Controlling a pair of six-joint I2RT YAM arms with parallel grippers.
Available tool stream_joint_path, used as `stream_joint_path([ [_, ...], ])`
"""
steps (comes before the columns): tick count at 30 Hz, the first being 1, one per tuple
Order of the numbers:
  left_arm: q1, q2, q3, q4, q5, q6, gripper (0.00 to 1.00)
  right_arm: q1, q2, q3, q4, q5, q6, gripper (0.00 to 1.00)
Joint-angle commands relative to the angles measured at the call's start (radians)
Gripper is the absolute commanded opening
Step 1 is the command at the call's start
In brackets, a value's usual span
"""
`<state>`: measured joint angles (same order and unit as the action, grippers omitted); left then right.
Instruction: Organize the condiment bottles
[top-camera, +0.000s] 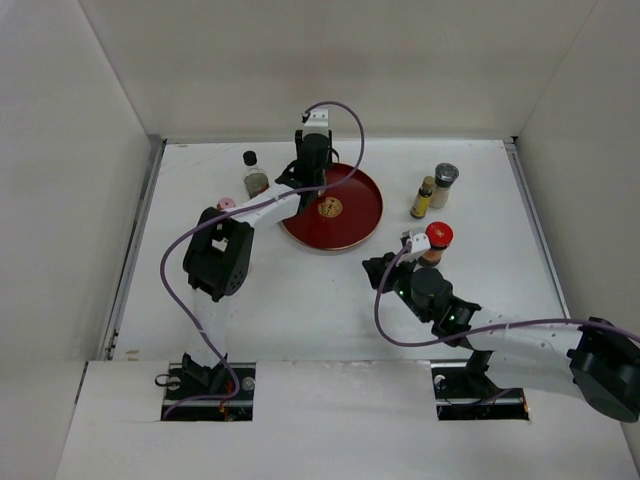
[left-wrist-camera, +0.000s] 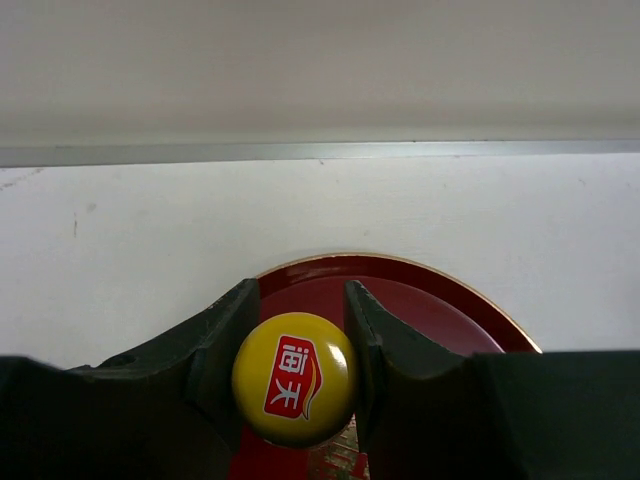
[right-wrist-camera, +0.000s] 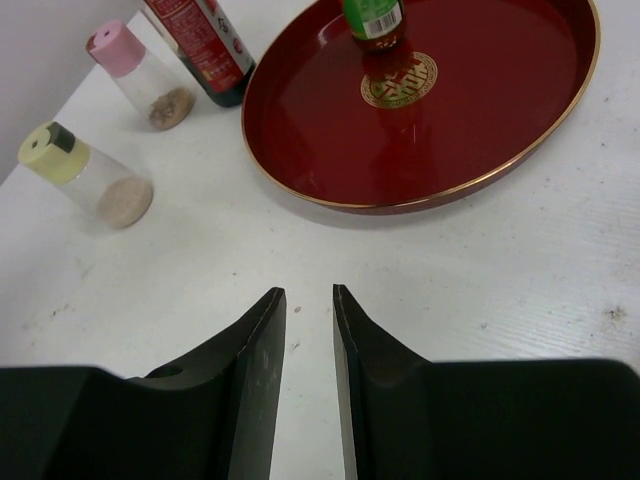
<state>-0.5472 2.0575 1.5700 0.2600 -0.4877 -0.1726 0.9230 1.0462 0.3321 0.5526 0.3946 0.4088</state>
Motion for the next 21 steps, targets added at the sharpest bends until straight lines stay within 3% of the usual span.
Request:
stream_joint_path([
  [1,0.022,-0.025,0.090,0.182,-0.012,0.051,0.26,0.004,0.011,0.045,0.047,-0.020,0.008,0.32],
  [4,0.025,0.001,0.090,0.211,-0.011,0.055,0.27,0.004,0.015,0.045,0.049,-0.020,0.010,0.32],
  [8,0.026,0.018,0.081,0.226,-0.011,0.055,0.38,0.004,0.021,0.045,0.044,-0.020,0.009,0.33],
  [17,0.022,-0.049,-0.030,0.274,-0.014,0.053,0.85,-0.010,-0.017,0.024,0.050,-0.017,0.013,0.40],
  [21,0.004,-0.150,-0.079,0.266,-0.022,0.050,0.90,-0.011,-0.025,0.021,0.050,-0.019,0.015,0.51],
])
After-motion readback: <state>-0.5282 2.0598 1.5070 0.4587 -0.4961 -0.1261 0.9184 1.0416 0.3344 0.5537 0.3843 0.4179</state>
